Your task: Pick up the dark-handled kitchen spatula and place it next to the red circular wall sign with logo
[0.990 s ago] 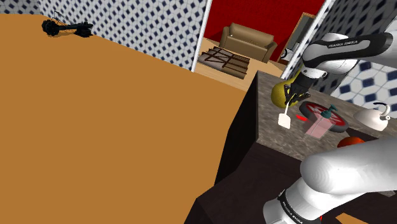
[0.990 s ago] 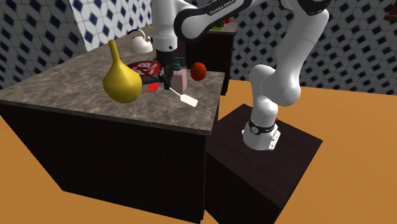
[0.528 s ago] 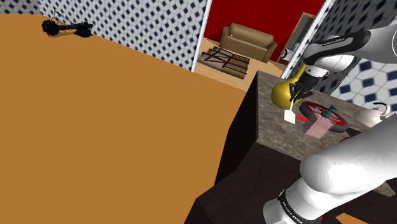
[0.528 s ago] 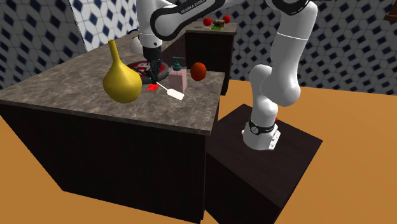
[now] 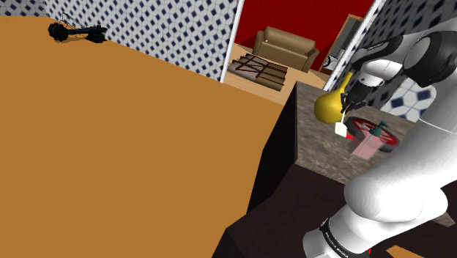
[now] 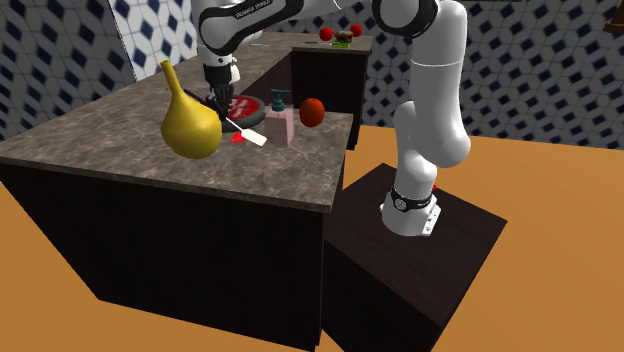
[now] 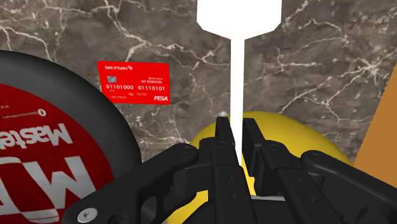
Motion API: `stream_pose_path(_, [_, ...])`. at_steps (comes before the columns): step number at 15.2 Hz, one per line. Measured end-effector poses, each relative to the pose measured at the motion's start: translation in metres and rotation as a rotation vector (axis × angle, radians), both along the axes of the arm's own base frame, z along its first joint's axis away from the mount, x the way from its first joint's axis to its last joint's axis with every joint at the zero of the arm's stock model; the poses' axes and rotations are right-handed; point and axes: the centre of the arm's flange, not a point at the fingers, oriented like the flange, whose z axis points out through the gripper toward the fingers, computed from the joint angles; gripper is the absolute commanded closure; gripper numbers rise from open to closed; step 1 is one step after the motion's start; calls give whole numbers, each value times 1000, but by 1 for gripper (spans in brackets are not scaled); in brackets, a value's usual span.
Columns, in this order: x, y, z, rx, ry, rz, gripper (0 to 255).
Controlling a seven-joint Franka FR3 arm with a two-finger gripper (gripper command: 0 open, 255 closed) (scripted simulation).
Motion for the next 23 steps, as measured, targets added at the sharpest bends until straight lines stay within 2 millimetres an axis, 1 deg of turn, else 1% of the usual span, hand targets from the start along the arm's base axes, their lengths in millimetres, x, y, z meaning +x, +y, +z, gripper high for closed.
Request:
stream_pose_path(1, [-1,-13,1,-1,0,-1,255])
stream_pose_path(3, [0,-22,-5,-2,0,-2,255])
stream_pose_path(5, [1,-25,-15,-1,0,0,255])
stream_pose_path(8, [1,-26,-30,-4,-2,-1,255])
stream_pose_path(13, [1,-27,-42,-26,-18,-2,255])
stream_pose_path(18, [-4,-28,-46,-44,-47,-5,255])
stream_pose_path(20, [-6,-26,-51,-57,-65,-4,255])
stream_pose_path(21, [0,-32,-53,-53,-65,-2,255])
stream_pose_path(22, [-1,-28,-57,-54,-60,-1,255])
stream_pose_path(23, [1,-32,-61,-51,-55,-2,255])
